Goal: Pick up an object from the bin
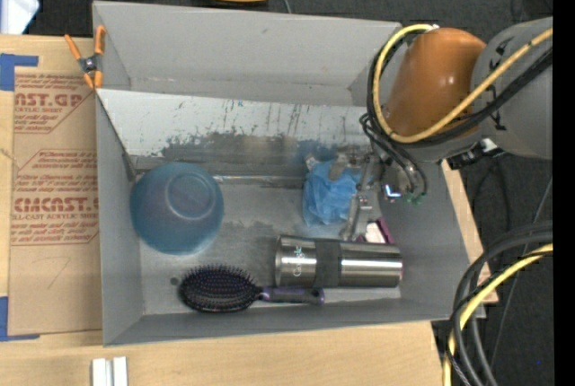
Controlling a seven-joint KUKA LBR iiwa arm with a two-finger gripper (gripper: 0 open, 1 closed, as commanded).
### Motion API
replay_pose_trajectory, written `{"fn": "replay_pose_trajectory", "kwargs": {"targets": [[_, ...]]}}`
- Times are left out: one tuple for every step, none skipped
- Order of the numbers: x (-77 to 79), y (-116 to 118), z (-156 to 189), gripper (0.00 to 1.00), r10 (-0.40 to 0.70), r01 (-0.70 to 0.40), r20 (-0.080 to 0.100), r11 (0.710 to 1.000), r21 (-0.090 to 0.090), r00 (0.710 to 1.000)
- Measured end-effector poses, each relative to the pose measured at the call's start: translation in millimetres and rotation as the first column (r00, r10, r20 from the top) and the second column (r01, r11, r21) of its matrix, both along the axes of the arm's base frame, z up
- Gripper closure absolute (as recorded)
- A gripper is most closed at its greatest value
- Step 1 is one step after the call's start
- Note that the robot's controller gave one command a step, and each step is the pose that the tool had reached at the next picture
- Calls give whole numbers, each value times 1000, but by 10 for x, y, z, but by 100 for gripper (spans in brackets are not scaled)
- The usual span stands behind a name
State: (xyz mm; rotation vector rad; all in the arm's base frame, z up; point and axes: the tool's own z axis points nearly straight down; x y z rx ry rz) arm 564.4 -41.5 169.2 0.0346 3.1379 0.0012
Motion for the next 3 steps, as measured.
{"fn": "replay_pose_trajectory", "kwargs": {"targets": [[29, 85, 859, 0, 22, -22, 14, 1000, -1, 1000], [18, 28, 604, 0, 54, -54, 16, 999, -1, 998], [-281, 269, 752, 0, 134, -134, 14, 991, -2, 991]]}}
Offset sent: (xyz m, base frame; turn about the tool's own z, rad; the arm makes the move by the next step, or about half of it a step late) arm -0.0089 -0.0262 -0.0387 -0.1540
